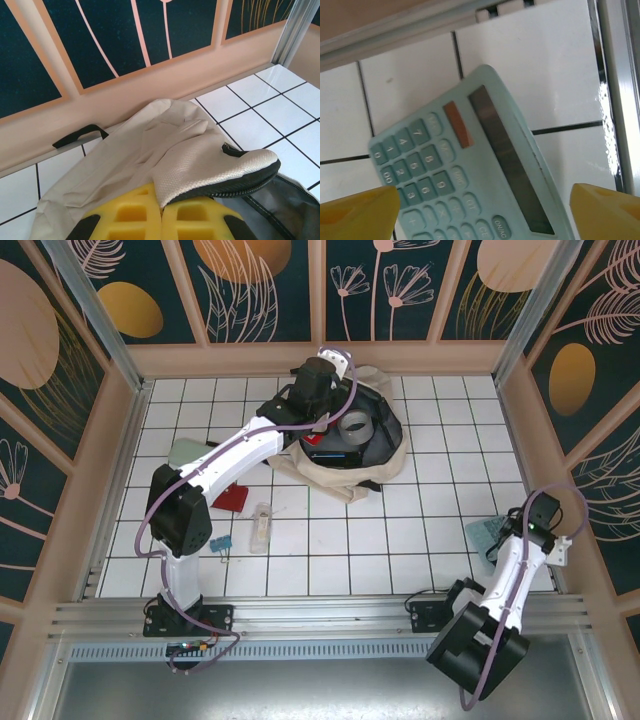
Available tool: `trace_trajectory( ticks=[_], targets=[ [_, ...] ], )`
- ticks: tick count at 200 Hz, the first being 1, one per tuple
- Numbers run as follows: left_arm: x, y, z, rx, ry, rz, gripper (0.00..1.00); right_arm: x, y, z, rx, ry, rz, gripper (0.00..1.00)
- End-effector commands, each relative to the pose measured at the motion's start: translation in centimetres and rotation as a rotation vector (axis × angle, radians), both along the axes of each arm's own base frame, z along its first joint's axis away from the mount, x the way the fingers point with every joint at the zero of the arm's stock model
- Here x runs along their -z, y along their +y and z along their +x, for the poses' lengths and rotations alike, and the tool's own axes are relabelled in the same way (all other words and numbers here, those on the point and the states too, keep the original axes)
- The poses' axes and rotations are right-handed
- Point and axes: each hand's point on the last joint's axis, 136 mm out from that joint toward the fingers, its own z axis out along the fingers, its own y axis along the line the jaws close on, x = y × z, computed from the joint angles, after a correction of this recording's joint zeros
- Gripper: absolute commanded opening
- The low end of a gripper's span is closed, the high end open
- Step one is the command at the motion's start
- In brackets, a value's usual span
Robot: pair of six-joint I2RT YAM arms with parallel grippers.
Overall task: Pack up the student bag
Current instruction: Move the calculator to the middle-right of the table.
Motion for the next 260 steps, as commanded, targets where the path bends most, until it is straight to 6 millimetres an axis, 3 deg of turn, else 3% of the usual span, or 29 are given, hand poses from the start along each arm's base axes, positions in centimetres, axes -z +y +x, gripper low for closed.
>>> trace_trajectory(
  ticks=[1, 26, 42, 63, 75, 105, 143, 186, 260],
  targets=[
    [-4.1, 0.5, -0.3, 0.003, -0.088, -0.056, 0.00, 0.8, -0.1, 0.2, -0.004, -0.032, 0.004, 0.79],
    [-4.3, 0.6, -0.3, 0.000, -0.091, -0.058, 0.00, 1.4, -0.5, -0.3, 0.023, -0.030, -0.002, 0.74],
    [-4.2, 0.7, -0.3, 0.000, -0.090, -0.057, 0.00, 1.6, -0.7, 0.0, 0.019, -0.047, -0.009, 0.58],
    [-4.1, 0.7, -0.3, 0.000, -0.088, -0.056, 0.00, 2.1, -1.2, -0.2, 0.041, -0.052, -0.022, 0.56],
    [-4.1, 0.7, -0.3, -0.004, -0.089, -0.054, 0.00, 2.5, -1.3, -0.4, 0.050, -0.049, -0.024, 0.48],
    [-4.2, 0.8, -0.4, -0.006, -0.091, -0.056, 0.00, 3.0, -1.4, 0.1, 0.030, -0.069, -0.025, 0.47],
    [-4.1, 0.8, -0.3, -0.007, -0.091, -0.054, 0.00, 3.4, -1.5, 1.0, -0.029, -0.087, -0.038, 0.29],
    [-3.7, 0.7, -0.1, -0.008, -0.085, -0.049, 0.00, 3.1, -0.5, 3.7, -0.180, -0.161, -0.046, 0.27],
    [-3.6, 0.8, -0.1, -0.014, -0.084, -0.045, 0.00, 3.2, 4.0, 8.1, -0.447, -0.185, -0.032, 0.23]
  ],
)
